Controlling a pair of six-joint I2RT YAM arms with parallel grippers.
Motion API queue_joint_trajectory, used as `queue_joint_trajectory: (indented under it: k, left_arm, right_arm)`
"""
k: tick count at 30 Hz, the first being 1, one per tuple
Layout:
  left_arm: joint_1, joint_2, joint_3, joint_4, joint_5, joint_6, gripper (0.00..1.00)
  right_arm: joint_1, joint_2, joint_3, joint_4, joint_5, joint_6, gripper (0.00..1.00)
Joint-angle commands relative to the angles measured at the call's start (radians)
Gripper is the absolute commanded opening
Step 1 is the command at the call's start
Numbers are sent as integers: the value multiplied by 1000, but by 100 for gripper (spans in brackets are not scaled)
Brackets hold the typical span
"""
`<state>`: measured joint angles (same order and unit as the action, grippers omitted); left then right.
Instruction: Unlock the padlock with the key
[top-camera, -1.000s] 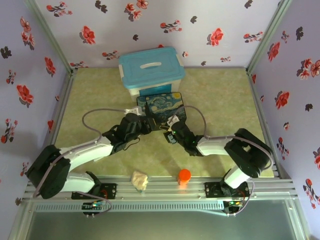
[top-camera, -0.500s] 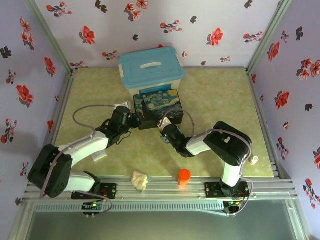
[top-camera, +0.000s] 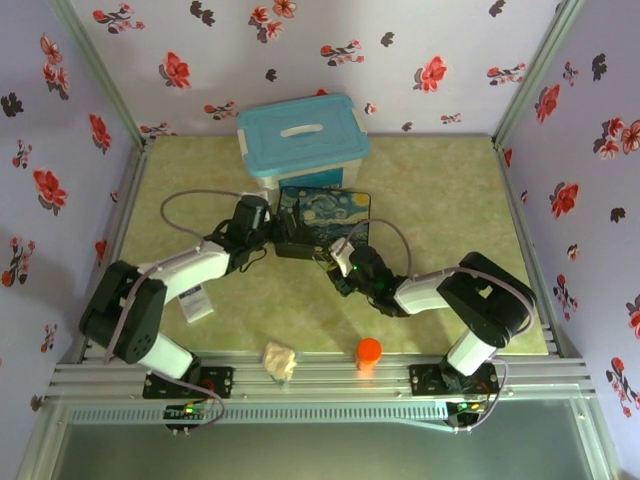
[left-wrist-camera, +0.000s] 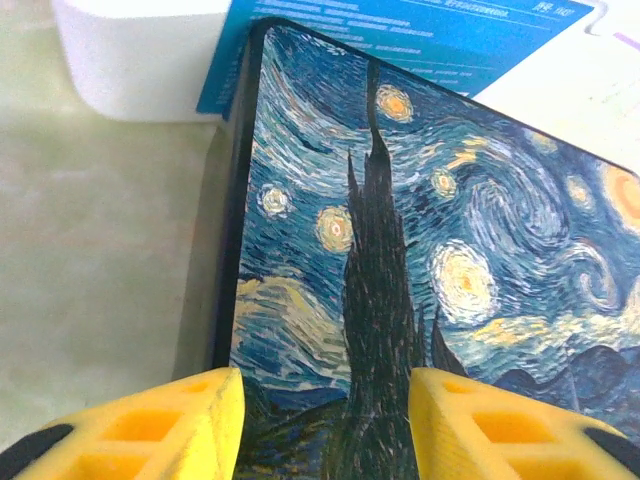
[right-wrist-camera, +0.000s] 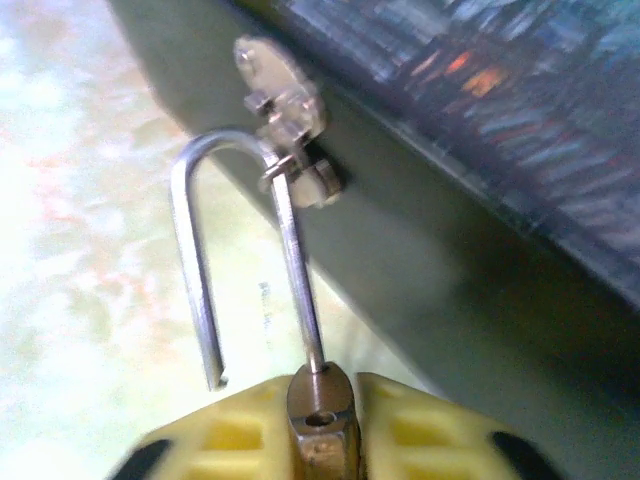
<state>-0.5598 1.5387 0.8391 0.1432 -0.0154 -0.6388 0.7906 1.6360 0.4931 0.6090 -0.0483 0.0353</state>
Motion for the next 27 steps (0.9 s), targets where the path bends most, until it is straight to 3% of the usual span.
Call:
queue_joint_trajectory:
  k: [1,7,14,20,24,27]
  left_arm:
    - [0,90,80,-54,11,91,48]
    - [0,130,61,-58,-23,70,49]
    - [-12,125,24,-50,-10,44,47]
    - [-22,124,0,-46,30,17,40]
    - [-41,129,-15,-42,43,6,39]
    - [-55,130,-33,-39,52,-14,38]
  right_arm:
    - [-64,-36,12,13,-197,153,10]
    - [-131,-90,-21,24,-206,310,8]
    - [-195,3,21,64,-465,505,9]
    - [-197,-36,-13,-67,-257,569,5]
    - [-190,-49,-53,30,-216,749,4]
    - [-153,-125,-69,-49,-75,768,3]
